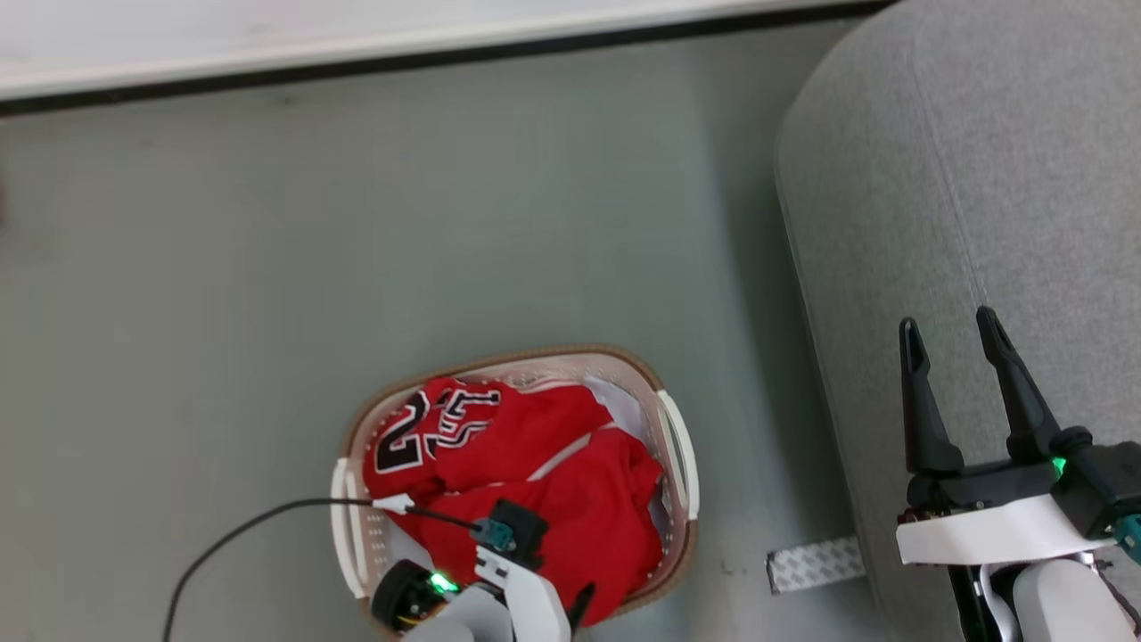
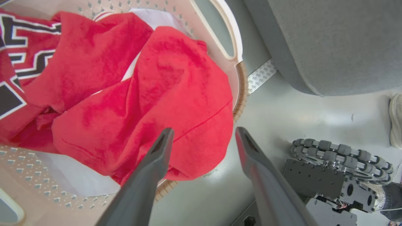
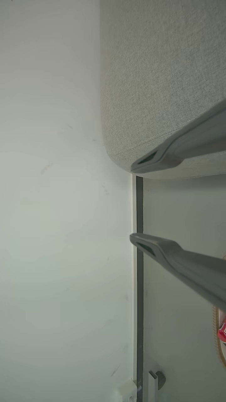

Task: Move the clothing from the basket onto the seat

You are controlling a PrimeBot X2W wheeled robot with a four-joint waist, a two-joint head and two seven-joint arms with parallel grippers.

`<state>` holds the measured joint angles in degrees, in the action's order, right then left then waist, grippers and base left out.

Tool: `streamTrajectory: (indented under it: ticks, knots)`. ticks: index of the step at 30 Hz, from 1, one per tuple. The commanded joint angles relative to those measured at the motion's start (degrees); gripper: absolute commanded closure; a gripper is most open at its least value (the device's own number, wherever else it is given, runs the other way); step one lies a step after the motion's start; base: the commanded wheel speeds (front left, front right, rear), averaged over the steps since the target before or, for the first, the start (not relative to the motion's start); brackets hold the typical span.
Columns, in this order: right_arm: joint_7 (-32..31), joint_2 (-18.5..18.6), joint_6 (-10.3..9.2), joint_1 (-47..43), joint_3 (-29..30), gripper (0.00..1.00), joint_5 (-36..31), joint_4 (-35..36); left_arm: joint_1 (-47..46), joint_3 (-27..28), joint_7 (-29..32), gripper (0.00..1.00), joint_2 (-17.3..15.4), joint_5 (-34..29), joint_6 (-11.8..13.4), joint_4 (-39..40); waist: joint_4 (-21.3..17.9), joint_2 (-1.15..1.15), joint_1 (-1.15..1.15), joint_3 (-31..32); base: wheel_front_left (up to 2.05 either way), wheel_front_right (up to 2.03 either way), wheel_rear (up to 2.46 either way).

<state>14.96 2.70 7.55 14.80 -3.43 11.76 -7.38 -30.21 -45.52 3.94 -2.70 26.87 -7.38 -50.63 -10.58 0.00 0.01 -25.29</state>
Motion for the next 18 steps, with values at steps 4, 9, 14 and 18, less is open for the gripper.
streamTrajectory:
  ticks: [4, 9, 14, 18]
  knots:
    - [0.1, 0.1, -0.12, 2.0, -0.5, 0.0, 0.8, 0.7, -2.8, -0.8, -1.0, 0.0, -0.4, 0.7, -0.1, -4.1, -1.7, 0.0, -0.01, -4.2, 0.0, 0.0, 0.0]
    - [0.1, 0.1, -0.12, 3.3, -1.0, 0.0, 1.2, 1.2, -5.4, -2.0, -2.2, 0.0, -0.6, 1.3, -0.1, -7.8, -2.3, 0.0, -0.01, -7.5, 0.0, 0.0, 0.0]
    - [0.1, 0.1, -0.12, 4.7, -1.4, 0.0, 1.5, 2.0, -8.1, -3.1, -3.4, 0.0, -0.6, 2.3, -0.1, -9.5, -2.7, 0.0, -0.01, -11.0, 0.0, 0.0, 0.0]
    - [0.1, 0.1, -0.12, 5.8, -1.8, 0.0, 1.9, 2.6, -9.5, -4.3, -4.2, 0.0, -0.6, 3.6, -0.1, -10.2, -3.2, 0.0, -0.01, -13.2, 0.0, 0.0, 0.0]
